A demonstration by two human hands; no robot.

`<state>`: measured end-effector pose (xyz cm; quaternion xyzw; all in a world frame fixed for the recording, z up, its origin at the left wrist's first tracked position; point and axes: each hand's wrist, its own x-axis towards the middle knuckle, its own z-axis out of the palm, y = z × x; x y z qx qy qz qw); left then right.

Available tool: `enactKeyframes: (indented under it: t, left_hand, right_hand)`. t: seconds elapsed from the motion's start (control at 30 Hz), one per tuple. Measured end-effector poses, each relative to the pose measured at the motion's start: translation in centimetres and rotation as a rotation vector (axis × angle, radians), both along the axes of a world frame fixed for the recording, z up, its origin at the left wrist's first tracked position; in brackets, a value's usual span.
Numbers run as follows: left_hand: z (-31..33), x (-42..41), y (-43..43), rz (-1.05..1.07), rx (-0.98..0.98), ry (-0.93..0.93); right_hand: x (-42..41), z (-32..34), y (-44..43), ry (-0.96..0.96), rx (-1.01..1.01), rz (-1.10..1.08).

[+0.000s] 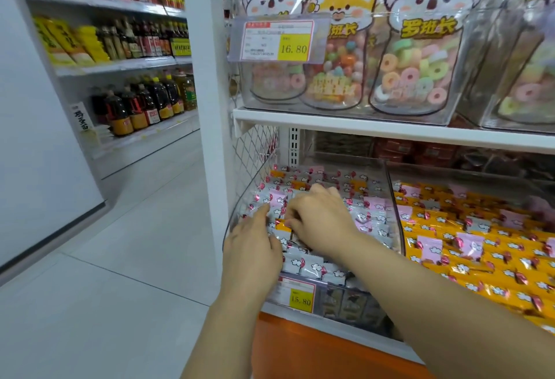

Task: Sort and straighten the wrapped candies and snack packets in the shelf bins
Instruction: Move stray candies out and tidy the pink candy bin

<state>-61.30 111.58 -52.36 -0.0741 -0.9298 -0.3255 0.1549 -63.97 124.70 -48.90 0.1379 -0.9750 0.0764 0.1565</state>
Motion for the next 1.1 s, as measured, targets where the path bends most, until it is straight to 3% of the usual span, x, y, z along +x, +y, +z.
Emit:
enactKeyframes:
  t: [0.2, 0.4, 0.57, 0.73, 1.1]
  left_hand:
    - [0.3, 0.2, 0.0, 0.008, -0.041, -0.023]
    - [0.4, 0.3, 0.2, 0.013, -0.006, 0.001]
    - [1.0, 0.9, 0.9, -0.029, 0.041, 0.053]
    - [1.1, 1.5, 2.1, -0.085, -0.147, -0.004]
    - [1.3, 1.8, 2.8, -0.061, -0.143, -0.048]
  right_hand:
    - [0.8, 1.5, 0.7, 0.148, -0.532, 0.020]
    - [3.9, 3.9, 2.0, 0.213, -0.845, 0.103]
    - [6.9, 2.5, 5.6, 0.138, -0.658, 0.062]
    - [9.0, 2.3, 8.4, 0.059, -0.471, -0.009]
    - [5.9, 3.0, 6.2, -0.032, -0.295, -0.062]
